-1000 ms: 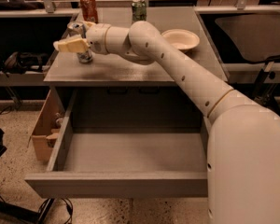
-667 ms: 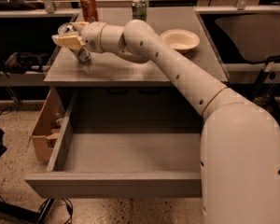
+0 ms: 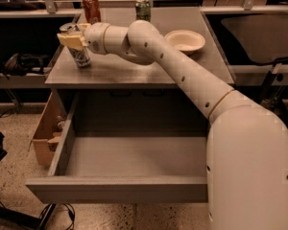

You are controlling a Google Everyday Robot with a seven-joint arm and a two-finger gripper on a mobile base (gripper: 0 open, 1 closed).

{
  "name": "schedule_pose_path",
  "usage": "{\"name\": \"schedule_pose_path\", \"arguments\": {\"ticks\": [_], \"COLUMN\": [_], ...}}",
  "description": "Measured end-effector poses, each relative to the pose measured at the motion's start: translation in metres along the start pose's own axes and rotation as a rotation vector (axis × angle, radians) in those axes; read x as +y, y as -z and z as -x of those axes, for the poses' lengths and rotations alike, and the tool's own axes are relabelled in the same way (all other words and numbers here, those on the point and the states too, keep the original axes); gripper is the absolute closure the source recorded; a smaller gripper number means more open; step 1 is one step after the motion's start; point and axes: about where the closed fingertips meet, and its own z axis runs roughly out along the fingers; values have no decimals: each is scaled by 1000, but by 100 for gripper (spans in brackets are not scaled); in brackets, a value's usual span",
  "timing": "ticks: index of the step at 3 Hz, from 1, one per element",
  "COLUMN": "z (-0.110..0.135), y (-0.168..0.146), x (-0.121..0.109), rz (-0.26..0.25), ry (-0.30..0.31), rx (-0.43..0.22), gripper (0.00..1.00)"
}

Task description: Place redbull can into top drawer

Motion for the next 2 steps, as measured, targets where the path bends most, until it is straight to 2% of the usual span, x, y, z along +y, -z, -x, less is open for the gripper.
{"name": "schedule_pose_path", "arguments": {"ticks": [1, 2], "z": [2, 37], "y": [1, 22], "x": [2, 27], "rz": [0, 5], "ry": [2, 36], "rx": [-1, -15], "gripper": [100, 100]}}
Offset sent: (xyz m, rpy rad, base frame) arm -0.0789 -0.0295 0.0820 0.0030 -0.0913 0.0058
